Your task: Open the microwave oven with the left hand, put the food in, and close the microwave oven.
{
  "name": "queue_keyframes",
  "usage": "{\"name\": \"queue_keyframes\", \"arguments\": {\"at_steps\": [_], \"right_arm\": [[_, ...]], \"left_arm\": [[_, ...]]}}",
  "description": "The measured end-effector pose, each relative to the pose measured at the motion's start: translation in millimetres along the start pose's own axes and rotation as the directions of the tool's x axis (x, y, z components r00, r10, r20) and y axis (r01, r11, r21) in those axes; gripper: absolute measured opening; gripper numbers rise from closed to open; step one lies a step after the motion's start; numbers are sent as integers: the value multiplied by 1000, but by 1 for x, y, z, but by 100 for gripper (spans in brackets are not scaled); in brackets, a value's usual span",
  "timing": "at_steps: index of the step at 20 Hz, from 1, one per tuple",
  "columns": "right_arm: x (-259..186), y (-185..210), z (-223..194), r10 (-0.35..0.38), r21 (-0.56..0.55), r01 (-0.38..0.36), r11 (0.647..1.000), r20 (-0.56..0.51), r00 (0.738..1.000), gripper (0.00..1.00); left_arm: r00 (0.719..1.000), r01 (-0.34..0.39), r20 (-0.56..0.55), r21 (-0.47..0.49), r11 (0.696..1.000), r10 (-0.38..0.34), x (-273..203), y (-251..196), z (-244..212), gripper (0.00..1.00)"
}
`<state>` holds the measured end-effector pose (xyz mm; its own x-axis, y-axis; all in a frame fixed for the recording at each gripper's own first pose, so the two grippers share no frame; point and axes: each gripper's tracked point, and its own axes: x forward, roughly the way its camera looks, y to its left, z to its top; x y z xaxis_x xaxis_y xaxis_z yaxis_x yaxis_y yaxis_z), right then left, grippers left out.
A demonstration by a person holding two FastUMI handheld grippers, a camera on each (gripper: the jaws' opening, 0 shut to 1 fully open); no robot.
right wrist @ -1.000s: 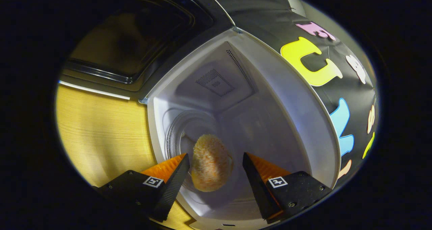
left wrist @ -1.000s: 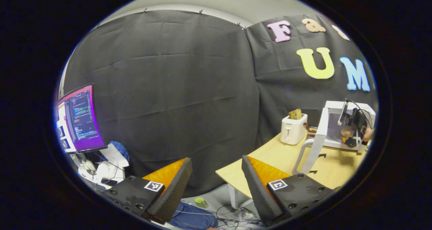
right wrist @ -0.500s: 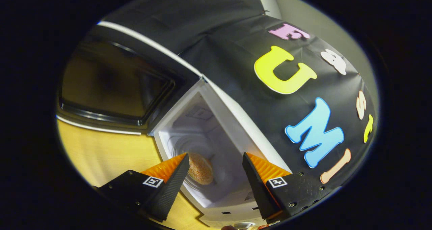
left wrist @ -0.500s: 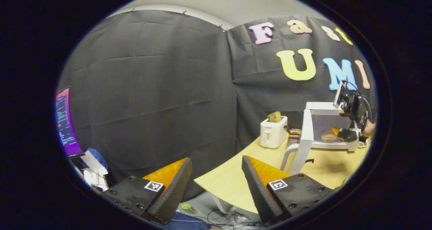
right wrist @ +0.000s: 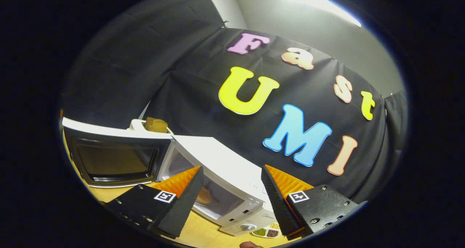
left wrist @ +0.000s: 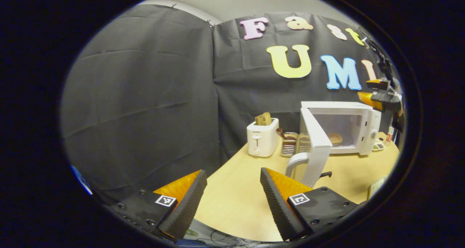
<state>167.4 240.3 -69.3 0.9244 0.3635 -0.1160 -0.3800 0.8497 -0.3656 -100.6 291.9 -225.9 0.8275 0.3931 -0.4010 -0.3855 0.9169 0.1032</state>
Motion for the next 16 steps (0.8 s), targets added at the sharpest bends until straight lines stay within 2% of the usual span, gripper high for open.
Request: {"name": "queue_keyframes", "arguments": {"at_steps": [2,5,7,8,9,10,13,16], "right_arm": [[-21,-15,7,-50,61,50,997,2,999,96],[-54,-32,10,-116,136,116,984,-12,993,96],[-76,-41,9,-151,153,153,976,-27,988,97],[-86,-45,7,-165,155,169,973,-36,986,97],[-94,-50,3,-178,152,183,971,-47,983,97],[-102,-54,0,-188,149,195,969,-57,980,96],[-126,-66,-9,-218,141,228,963,-86,972,96],[-141,-75,-23,-225,161,244,956,-127,966,96]], "left_arm": [[999,42,-9,-7,999,-42,16,-5,-4,96],[994,102,-23,-22,995,-102,32,-19,-11,65],[985,167,-38,-17,986,-167,40,-36,-16,45],[982,182,-54,6,983,-181,42,-41,-19,34],[986,155,-70,46,987,-152,48,-36,-22,22],[984,165,-78,59,985,-160,46,-39,-23,10],[966,254,-66,39,966,-251,47,-74,-18,8],[966,255,-63,90,963,-250,44,-82,-16,7]]}}
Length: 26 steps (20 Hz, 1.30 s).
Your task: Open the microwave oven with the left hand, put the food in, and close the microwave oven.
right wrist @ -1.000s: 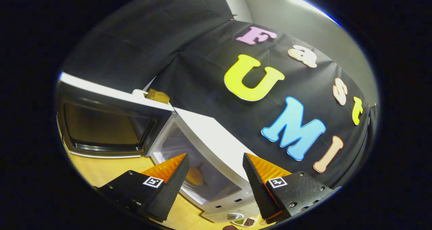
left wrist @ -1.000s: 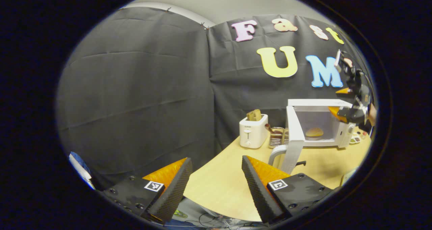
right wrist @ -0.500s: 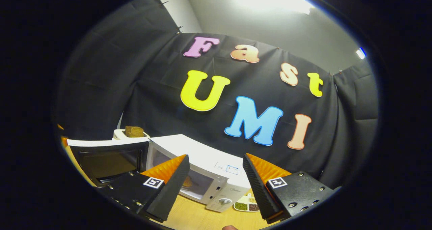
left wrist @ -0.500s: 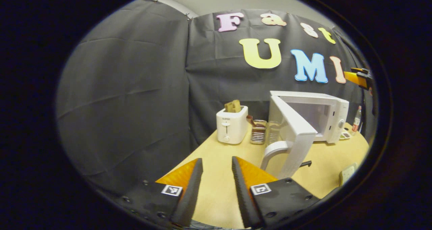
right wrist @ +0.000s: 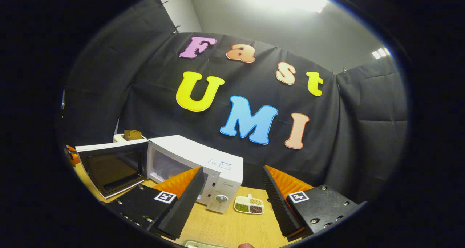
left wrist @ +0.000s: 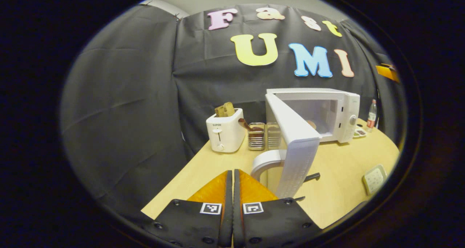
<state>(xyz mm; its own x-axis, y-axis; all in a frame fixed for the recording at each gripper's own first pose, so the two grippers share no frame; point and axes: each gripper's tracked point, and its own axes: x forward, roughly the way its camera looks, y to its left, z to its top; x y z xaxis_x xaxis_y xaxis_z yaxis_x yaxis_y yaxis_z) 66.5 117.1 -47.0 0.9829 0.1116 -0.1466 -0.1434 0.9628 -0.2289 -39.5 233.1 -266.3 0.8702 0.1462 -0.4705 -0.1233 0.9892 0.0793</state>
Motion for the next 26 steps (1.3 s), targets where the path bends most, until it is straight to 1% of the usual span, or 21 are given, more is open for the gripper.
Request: {"name": "queue_keyframes", "arguments": {"at_steps": [2,5,9,13,19,26], "right_arm": [[-5,-10,-3,-4,24,4,1000,-7,1000,97],[-9,-26,-5,-15,40,15,999,-4,1000,97],[-12,-49,-11,-27,68,28,997,-14,1000,96],[-13,-71,-21,-40,70,42,997,-27,999,97],[-16,-102,-31,-65,80,68,995,-39,997,97],[-22,-138,-47,-113,76,117,990,-63,992,96]], "left_arm": [[1000,29,-3,0,1000,-29,0,-16,4,7],[998,54,12,21,998,-54,0,-40,14,7],[994,111,22,28,993,-111,2,-84,25,7],[987,156,33,38,987,-157,7,-125,36,7],[977,204,51,39,978,-206,20,-171,58,7],[959,273,65,60,960,-277,40,-227,80,7]]}}
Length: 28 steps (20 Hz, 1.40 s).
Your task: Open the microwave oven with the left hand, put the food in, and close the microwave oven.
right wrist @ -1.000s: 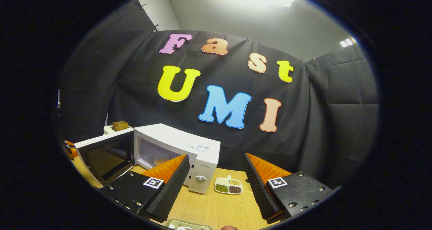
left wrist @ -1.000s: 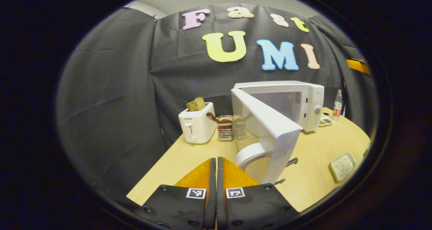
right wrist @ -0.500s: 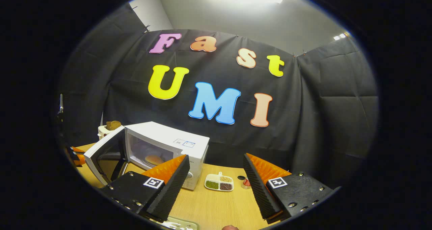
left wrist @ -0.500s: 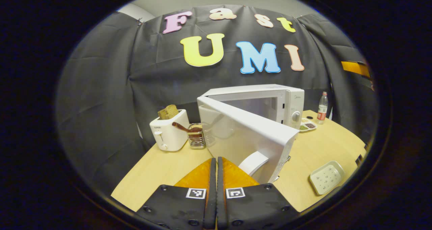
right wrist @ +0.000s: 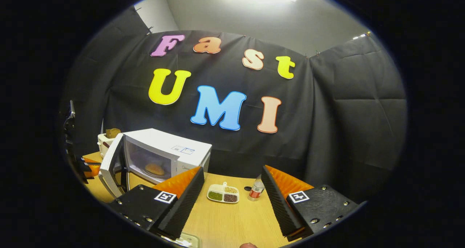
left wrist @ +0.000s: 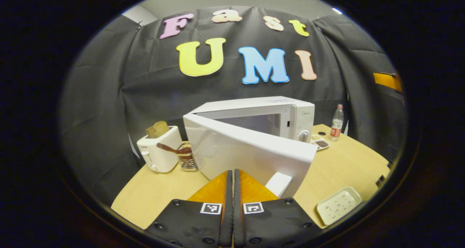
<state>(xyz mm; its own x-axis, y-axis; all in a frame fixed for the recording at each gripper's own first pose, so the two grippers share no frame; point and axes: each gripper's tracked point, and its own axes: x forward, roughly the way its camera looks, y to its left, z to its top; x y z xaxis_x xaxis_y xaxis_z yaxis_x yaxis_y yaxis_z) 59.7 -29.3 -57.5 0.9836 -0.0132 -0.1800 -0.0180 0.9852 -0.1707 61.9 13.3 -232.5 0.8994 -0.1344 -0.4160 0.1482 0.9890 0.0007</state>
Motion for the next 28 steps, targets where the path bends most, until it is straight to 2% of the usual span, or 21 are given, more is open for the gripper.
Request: {"name": "queue_keyframes", "arguments": {"at_steps": [7,12,22,28], "right_arm": [[-5,-48,-10,-77,18,78,997,-17,997,97],[-11,-73,-18,-116,25,116,993,-29,993,97],[-21,-122,-38,-178,20,179,984,-62,982,96],[-17,-145,-56,-189,33,192,981,-84,978,97]], "left_arm": [[996,86,17,16,996,-86,43,-51,24,7],[993,113,27,14,993,-114,76,-72,41,7],[994,104,39,15,994,-105,150,-102,72,7],[998,62,31,-19,998,-61,177,-110,78,7]]}}
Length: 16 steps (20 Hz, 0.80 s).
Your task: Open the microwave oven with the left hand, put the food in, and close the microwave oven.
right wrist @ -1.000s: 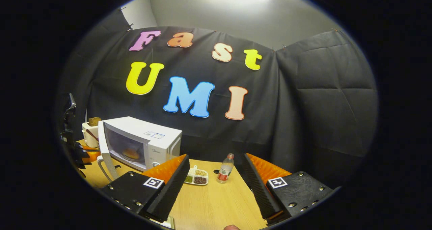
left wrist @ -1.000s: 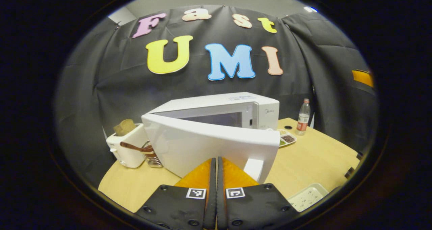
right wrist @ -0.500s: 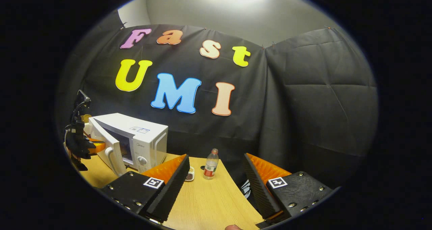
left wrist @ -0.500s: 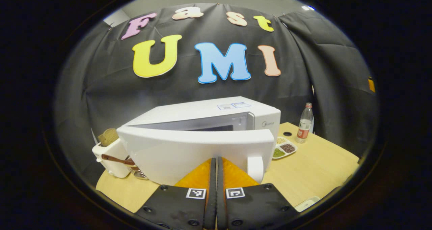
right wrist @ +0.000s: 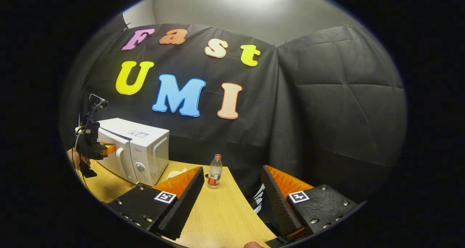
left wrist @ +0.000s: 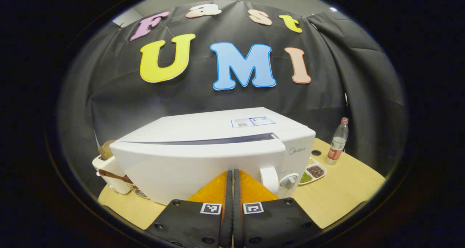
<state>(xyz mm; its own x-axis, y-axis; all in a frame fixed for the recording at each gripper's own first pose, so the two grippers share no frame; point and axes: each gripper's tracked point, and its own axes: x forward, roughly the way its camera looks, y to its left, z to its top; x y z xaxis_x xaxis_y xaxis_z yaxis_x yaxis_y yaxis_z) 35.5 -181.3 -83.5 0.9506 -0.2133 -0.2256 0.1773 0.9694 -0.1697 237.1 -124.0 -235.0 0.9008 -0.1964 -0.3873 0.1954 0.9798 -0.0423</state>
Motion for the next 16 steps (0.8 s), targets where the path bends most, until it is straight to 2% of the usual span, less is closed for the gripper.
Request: {"name": "queue_keyframes", "arguments": {"at_steps": [5,6,7,8,11,16], "right_arm": [[12,-5,-8,36,20,-36,999,-4,999,97],[16,-3,-9,52,24,-52,998,-3,999,97],[20,-1,-12,66,26,-65,998,-3,998,97],[23,2,-14,83,30,-83,996,-5,997,97],[28,19,-14,150,67,-149,987,-2,989,97],[25,46,-4,202,88,-204,975,33,979,97]], "left_arm": [[999,-36,24,-47,998,37,9,-2,3,8],[998,-57,30,-33,998,58,16,0,6,7],[996,-84,-23,-39,996,84,15,-2,-4,7],[995,-100,-5,-35,994,100,13,-1,0,10],[997,-83,-4,-35,996,83,9,-14,8,7],[993,-56,104,-40,998,60,-44,-16,51,7]]}}
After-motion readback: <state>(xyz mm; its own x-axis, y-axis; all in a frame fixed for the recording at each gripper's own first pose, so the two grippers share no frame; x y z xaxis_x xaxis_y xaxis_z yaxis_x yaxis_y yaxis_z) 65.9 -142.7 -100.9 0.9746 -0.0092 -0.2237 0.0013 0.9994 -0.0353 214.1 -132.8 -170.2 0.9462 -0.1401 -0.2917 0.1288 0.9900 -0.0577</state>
